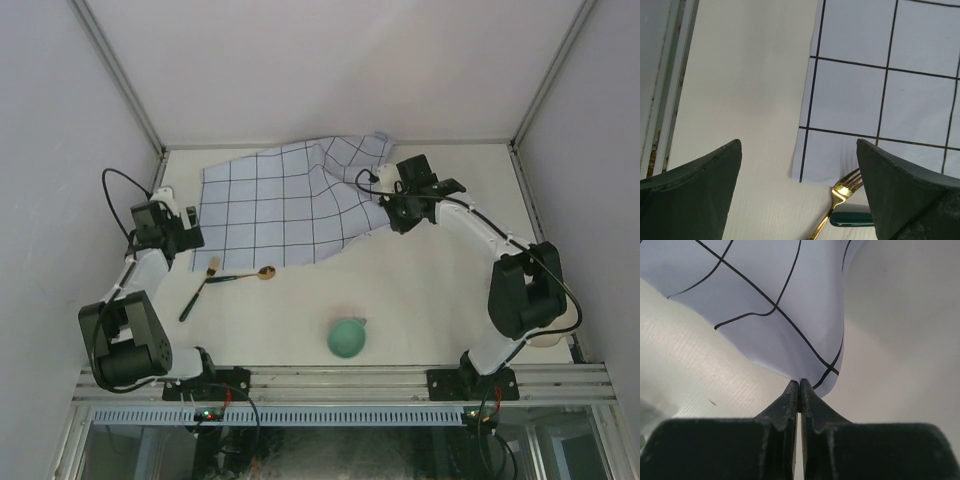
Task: Set the dinner table for one person
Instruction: Pick up the napkin from the corner of the board.
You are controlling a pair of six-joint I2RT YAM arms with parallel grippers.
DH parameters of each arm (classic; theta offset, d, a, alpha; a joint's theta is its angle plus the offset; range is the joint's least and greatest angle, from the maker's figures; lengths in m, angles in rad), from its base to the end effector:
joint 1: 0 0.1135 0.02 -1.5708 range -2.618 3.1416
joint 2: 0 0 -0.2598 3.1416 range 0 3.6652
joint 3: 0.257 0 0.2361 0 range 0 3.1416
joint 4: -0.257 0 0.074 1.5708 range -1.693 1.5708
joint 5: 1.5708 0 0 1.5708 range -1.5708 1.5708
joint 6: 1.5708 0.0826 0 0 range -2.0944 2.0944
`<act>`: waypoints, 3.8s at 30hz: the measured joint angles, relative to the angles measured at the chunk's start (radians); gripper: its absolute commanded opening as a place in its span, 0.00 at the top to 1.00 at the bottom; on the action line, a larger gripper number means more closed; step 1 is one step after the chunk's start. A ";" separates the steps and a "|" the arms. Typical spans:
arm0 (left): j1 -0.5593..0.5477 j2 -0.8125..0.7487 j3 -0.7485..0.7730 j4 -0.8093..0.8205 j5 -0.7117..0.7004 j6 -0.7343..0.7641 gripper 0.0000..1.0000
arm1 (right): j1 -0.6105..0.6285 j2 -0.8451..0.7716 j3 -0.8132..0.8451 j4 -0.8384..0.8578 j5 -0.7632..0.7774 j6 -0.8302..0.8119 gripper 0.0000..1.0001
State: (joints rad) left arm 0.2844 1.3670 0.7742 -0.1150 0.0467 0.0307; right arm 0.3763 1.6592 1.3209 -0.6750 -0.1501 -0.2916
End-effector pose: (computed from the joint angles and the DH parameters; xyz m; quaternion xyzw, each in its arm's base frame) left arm 0.2979 0.0831 0.1884 -0.1052 0.9020 0.0447 0.4163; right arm 0.3308 0.1440 0.2210 -0.3337 0.8990 0.0836 0.2711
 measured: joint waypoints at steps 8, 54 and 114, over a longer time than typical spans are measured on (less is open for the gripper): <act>-0.048 -0.154 -0.091 0.089 -0.003 0.072 0.00 | 0.027 0.044 0.021 -0.003 -0.016 -0.001 1.00; 0.155 0.241 0.256 -0.373 0.147 -0.157 0.02 | -0.211 0.048 0.097 -0.080 -0.100 -0.024 1.00; -0.119 0.298 0.235 -0.614 0.220 0.002 0.12 | -0.159 0.084 0.060 0.045 -0.035 -0.005 1.00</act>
State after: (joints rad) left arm 0.1658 1.6646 1.0092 -0.7288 0.2665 0.0326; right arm 0.2176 1.7428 1.3808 -0.6296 -0.1848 -0.2970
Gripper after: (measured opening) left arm 0.895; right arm 0.003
